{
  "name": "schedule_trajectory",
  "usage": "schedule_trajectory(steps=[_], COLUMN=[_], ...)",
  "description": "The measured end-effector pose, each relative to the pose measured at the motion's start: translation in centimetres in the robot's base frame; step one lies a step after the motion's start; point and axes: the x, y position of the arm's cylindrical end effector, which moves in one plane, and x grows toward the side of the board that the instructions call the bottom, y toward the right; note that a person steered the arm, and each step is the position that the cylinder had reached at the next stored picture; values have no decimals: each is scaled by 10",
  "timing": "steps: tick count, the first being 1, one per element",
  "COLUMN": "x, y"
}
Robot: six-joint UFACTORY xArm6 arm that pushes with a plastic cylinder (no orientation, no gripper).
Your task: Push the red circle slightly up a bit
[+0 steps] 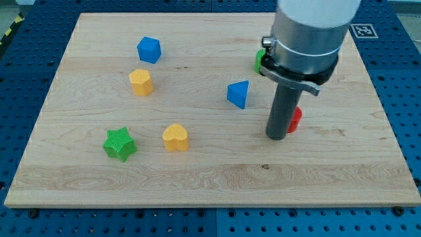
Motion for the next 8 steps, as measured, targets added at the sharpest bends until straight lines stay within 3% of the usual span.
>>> schedule_trajectory(steps=[3,6,8], x=[-38,-97,-47], y=[57,63,19])
